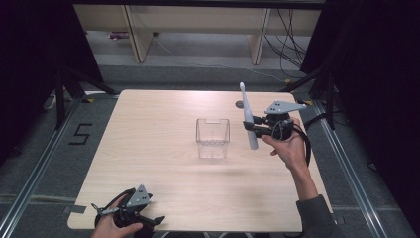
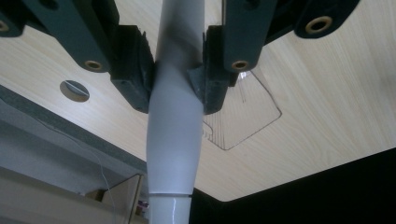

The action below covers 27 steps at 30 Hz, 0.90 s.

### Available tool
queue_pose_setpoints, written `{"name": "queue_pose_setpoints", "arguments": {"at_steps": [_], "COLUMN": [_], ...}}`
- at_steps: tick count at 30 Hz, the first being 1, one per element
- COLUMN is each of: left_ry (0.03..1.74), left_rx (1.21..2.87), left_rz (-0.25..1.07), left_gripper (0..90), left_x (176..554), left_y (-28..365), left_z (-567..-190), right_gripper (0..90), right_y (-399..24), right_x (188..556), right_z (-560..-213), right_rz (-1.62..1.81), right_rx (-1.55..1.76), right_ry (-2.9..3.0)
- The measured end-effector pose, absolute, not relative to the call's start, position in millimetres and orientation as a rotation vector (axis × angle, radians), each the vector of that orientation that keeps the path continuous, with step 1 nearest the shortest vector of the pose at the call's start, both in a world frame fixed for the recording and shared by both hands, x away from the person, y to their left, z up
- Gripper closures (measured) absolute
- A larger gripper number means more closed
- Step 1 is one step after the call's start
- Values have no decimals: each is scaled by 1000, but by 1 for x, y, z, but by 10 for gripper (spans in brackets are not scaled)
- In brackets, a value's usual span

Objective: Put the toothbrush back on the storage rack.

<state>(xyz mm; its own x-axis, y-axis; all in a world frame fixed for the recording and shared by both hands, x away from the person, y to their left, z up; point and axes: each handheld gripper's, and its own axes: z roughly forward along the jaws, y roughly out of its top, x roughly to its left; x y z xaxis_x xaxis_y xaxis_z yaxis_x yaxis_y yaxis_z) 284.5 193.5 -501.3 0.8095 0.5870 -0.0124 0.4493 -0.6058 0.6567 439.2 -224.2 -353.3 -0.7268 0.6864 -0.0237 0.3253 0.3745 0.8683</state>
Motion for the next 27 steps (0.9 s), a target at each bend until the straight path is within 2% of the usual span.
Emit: {"name": "queue_pose_setpoints", "arguments": {"at_steps": [27], "left_ry": [753], "left_rx": [2313], "left_rz": [277], "left_gripper": [148], "left_x": [283], "left_y": [193], "left_z": [-501], "right_gripper": [668], "right_y": [-173], "right_x": [467], "right_z": [-332], "right_rz": [1365], "right_rx": [801], "right_ry": [2316]}}
